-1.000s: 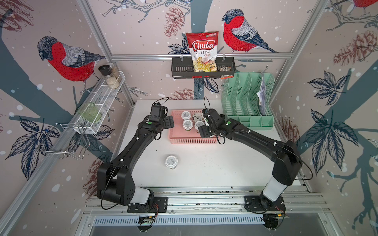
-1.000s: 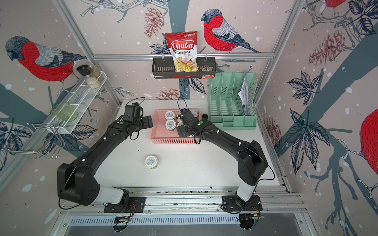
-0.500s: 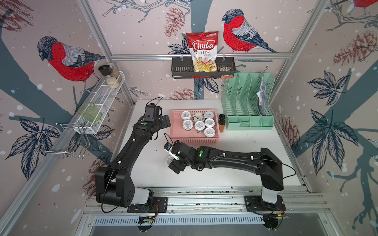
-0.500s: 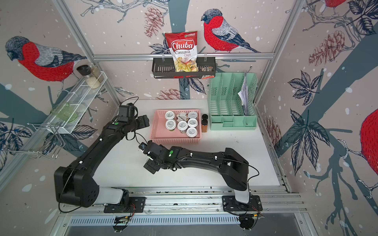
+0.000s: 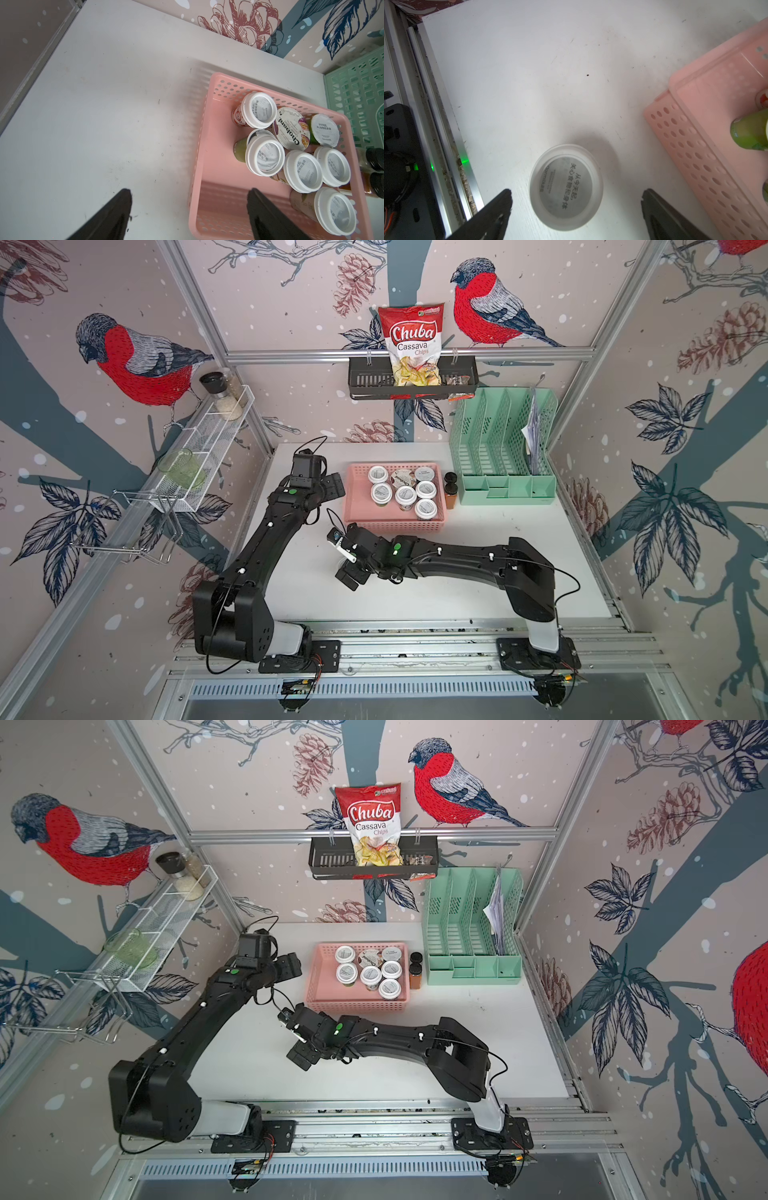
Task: Put the yogurt in the basket
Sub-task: Pick up the yogurt from the center of the board.
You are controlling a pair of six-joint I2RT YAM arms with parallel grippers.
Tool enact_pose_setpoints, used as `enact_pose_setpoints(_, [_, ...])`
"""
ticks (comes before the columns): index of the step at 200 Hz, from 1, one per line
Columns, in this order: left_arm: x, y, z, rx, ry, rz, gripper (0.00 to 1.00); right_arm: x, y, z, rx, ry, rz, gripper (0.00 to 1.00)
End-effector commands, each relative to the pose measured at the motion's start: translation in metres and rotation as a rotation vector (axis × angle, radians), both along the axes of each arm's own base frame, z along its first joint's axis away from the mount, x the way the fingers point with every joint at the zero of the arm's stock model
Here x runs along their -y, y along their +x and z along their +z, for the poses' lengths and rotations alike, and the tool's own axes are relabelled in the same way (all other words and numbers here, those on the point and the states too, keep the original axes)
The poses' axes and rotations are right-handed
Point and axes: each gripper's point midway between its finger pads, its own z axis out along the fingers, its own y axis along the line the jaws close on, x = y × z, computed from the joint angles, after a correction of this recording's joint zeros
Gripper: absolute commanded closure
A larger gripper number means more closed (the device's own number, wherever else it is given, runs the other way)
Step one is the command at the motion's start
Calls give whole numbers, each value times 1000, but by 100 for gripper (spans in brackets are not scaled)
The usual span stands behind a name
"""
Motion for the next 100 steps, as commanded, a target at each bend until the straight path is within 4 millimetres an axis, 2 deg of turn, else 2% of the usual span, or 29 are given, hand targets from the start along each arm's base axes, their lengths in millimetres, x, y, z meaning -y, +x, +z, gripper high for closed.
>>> enact_pose_setpoints(1, [-4,7,1,13,-61,20,10,-7,-1,-5,-31,19,3,0])
enact_pose_setpoints(33, [-10,9,-3,2,-100,33,10,-4,4,-18,-62,-1,-8,0])
enact_pose_setpoints(100, [-10,8,-2,3,-99,28,10,-11,-2,-27,-97,1,17,0])
